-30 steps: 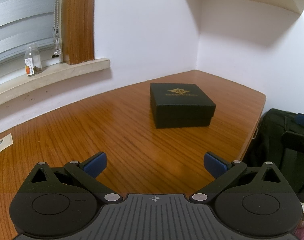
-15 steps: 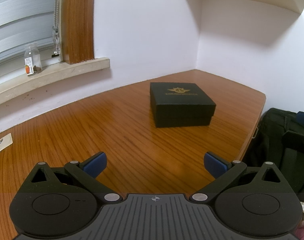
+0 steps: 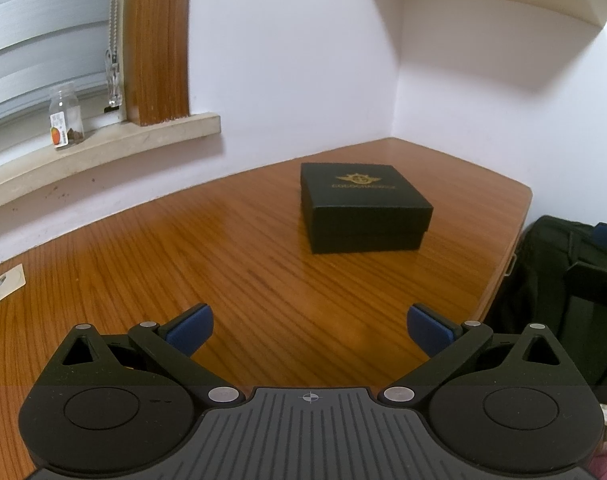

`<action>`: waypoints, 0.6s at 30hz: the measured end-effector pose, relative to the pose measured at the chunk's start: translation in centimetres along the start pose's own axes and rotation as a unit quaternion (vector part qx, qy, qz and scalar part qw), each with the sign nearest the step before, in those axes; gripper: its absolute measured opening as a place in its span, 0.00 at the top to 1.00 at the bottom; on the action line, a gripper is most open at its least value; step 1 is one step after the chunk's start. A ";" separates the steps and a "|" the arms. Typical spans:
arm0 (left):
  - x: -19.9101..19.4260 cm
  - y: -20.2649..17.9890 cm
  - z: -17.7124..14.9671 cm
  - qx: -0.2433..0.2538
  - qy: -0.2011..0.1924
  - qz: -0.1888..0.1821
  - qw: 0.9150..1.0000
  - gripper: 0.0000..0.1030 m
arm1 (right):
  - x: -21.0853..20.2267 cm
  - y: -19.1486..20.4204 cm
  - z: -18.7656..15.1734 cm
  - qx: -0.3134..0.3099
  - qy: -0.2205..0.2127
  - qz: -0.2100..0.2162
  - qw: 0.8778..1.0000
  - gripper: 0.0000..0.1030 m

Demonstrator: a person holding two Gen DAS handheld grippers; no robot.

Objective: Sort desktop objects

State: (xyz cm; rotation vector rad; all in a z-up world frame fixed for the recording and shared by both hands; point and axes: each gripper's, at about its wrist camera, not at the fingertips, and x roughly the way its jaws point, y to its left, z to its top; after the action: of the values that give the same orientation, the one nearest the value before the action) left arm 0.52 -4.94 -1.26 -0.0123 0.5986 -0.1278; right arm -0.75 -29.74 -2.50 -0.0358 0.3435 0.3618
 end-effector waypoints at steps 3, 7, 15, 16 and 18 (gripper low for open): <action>0.0 0.0 0.0 0.000 0.000 -0.001 1.000 0.00 | 0.0 -0.1 -0.1 0.000 -0.001 0.001 1.000 0.00; 0.0 0.0 0.0 0.001 0.000 -0.001 1.000 0.00 | 0.1 -0.2 -0.1 0.000 -0.001 0.003 1.000 0.00; 0.0 0.0 0.0 0.000 0.000 -0.001 1.000 0.00 | 0.2 -0.2 0.0 -0.001 0.000 0.004 1.000 0.00; 0.0 0.0 0.0 0.001 0.000 -0.001 1.000 0.00 | 0.2 -0.2 0.0 -0.001 0.000 0.005 1.000 0.00; 0.0 -0.1 0.0 0.001 0.000 -0.001 1.000 0.00 | 0.2 -0.2 0.0 0.002 0.001 0.006 1.000 0.00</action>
State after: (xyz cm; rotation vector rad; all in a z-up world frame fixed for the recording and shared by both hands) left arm 0.55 -5.00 -1.25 -0.0104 0.5984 -0.1303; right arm -0.53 -29.84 -2.59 -0.0314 0.3470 0.3724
